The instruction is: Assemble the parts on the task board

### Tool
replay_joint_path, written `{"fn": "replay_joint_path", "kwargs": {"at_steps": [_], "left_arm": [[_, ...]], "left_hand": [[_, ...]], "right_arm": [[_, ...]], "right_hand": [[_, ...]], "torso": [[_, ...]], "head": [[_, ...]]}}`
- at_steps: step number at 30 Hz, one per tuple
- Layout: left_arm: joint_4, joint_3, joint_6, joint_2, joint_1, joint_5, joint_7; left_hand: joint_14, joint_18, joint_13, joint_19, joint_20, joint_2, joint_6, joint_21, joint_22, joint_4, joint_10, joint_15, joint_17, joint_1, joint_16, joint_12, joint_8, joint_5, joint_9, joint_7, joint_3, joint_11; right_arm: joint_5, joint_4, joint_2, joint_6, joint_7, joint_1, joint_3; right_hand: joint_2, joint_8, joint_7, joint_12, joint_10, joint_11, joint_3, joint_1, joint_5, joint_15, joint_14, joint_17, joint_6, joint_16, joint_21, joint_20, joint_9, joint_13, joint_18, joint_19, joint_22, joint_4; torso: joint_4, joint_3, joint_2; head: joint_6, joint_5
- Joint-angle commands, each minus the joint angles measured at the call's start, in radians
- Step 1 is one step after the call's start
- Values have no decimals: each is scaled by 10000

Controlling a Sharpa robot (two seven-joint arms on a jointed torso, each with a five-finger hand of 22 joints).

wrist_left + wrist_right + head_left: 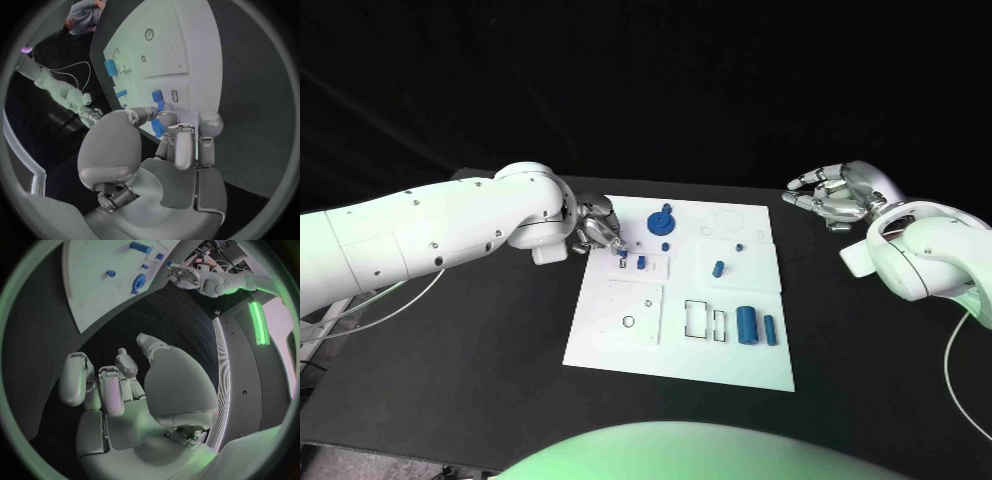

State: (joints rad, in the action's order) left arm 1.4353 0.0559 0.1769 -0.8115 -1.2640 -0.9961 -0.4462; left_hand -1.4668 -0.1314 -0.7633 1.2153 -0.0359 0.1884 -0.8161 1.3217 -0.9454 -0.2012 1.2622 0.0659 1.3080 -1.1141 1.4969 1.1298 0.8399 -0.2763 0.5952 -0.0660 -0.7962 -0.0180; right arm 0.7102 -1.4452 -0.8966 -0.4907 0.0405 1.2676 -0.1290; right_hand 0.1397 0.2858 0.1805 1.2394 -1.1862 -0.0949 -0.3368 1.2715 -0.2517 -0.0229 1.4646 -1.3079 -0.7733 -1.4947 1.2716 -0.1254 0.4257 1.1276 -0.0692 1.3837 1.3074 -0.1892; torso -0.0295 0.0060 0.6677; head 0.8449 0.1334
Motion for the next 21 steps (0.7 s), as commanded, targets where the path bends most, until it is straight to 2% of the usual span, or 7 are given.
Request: {"fn": "replay_joint_path", "kwargs": {"at_steps": [1, 3, 9, 21], "left_arm": [[39, 5, -292, 33, 79, -551, 286], [29, 10, -297, 57, 129, -683, 262], [-13, 19, -248, 122, 207, -915, 116], [-128, 27, 21, 213, 235, -1093, -69]], "left_hand": [[-630, 98, -9, 103, 3, -25, -127, 59, -49, 2149, 87, 92, 926, 60, 29, 44, 32, -71, -6, 45, -2063, 6], [-630, 98, -20, 102, 5, -21, -135, 62, -50, 2158, 98, 95, 926, 66, 29, 52, 33, -90, -10, 48, -2065, 4], [-630, 105, -40, 122, 8, -16, -150, 83, -88, 2176, 120, 100, 925, 76, 29, 65, 34, -130, -19, 52, -2070, -2], [-631, 115, -66, 155, 20, 1, -193, 128, -155, 2223, 169, 111, 924, 121, 28, 85, 36, -273, -50, 64, -2076, -13]], "right_arm": [[52, -4, -10, 40, 43, -12, 0], [52, -7, -14, 39, 44, -13, -1], [52, -12, -19, 41, 45, -15, -1], [52, -19, -21, 39, 46, -16, -1]], "right_hand": [[60, 29, -1, -34, 14, 1, -8, 12, -55, 48, 586, -752, 58, 38, -17, 30, 9, -8, -116, -64, 289, -38], [60, 29, -1, -34, 14, 1, -8, 12, -55, 48, 586, -752, 58, 38, -17, 30, 9, -8, -116, -64, 289, -38], [60, 29, -1, -34, 14, 1, -8, 12, -55, 48, 586, -752, 58, 38, -17, 30, 9, -8, -116, -64, 289, -38], [60, 29, -1, -34, 14, 1, -8, 12, -55, 48, 586, -752, 58, 38, -17, 30, 9, -8, -116, -64, 289, -38]], "torso": [[-11, -9, 12], [-17, 1, 14], [-25, 0, 20], [-11, -4, 10]], "head": [[10, 13], [17, 17], [55, 9], [100, 6]]}}
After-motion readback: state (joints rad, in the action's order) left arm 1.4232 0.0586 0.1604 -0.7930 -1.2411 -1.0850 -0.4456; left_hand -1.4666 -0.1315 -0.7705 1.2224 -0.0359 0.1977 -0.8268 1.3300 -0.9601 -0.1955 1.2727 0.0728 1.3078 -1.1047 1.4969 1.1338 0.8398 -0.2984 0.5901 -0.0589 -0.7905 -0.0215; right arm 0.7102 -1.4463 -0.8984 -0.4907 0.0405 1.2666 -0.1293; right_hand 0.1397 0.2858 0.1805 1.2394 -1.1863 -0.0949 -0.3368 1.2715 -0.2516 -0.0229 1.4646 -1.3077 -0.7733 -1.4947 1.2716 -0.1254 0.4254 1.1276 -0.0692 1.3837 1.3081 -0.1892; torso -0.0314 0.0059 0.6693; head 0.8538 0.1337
